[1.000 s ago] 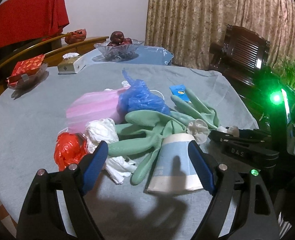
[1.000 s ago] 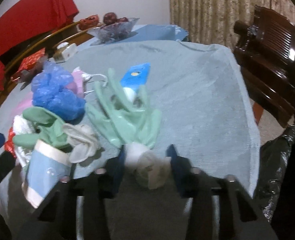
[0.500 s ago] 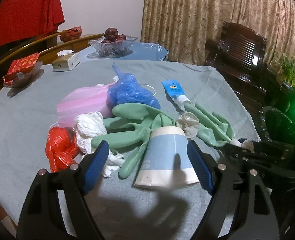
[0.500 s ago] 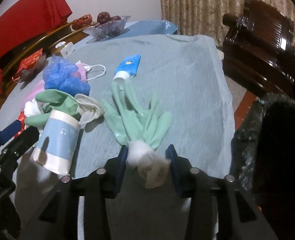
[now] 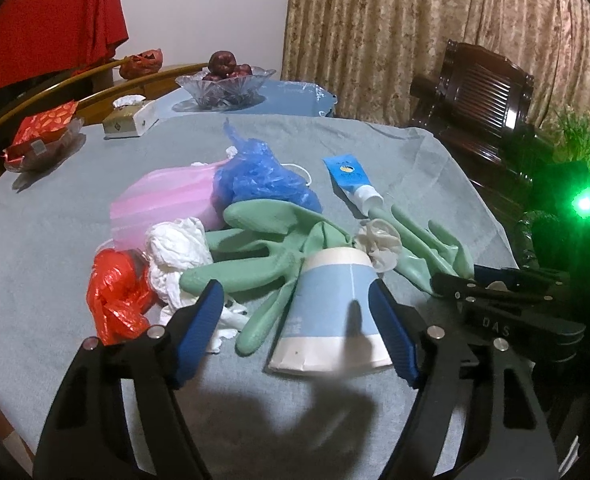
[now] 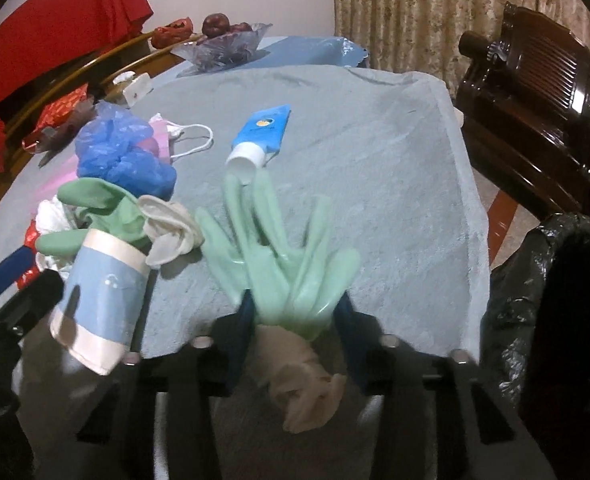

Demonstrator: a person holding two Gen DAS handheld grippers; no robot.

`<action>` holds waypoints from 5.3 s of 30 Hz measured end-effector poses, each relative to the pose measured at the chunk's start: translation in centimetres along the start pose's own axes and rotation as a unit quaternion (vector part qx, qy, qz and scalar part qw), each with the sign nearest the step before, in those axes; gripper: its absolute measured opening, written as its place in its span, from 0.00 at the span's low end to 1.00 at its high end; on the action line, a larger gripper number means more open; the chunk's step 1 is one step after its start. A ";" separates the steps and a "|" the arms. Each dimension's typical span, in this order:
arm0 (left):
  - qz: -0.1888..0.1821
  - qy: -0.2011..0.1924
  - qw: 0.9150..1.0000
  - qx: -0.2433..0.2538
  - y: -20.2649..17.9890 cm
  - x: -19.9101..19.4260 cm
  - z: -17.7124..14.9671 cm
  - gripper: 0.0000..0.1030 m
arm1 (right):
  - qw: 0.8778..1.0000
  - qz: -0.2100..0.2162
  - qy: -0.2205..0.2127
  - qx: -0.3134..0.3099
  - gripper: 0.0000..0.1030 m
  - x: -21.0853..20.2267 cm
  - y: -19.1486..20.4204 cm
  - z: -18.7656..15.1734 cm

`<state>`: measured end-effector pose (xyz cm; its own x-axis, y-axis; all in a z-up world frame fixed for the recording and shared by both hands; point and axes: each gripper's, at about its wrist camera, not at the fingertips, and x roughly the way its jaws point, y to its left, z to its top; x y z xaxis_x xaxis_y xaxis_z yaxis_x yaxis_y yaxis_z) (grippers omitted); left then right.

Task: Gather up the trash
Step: 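Grasp the light blue paper cup with the left tool, then carry the paper cup and green glove over the trash bin, then open both tools to drop the cup and glove into the bin, then move both open tools back to the trash pile on the table, then grasp the red plastic bag with the left tool while the right tool grasps the green cloth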

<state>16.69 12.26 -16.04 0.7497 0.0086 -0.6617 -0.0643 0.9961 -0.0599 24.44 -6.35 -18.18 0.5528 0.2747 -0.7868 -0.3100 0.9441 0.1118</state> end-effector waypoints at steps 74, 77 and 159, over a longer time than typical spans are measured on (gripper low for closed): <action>-0.091 -0.040 0.994 0.051 -10.7 -6.7 1.7 0.13 | 0.985 -0.046 -0.147 0.081 0.21 -17.2 -8.3 -2.2; -0.120 -0.042 0.990 0.068 -13.7 -6.6 1.7 0.13 | 0.981 -0.071 -0.147 0.101 0.21 -18.6 -10.8 -3.5; 0.086 -0.010 0.994 -0.066 12.6 -1.2 -1.3 0.71 | 0.991 0.030 -0.131 -0.030 0.83 -2.1 7.5 1.4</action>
<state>14.05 24.67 -16.97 0.7331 0.1799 -0.6559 -0.2771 0.9597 -0.0464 22.04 0.37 -14.85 0.7104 0.3759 -0.5950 -0.3898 0.9140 0.1120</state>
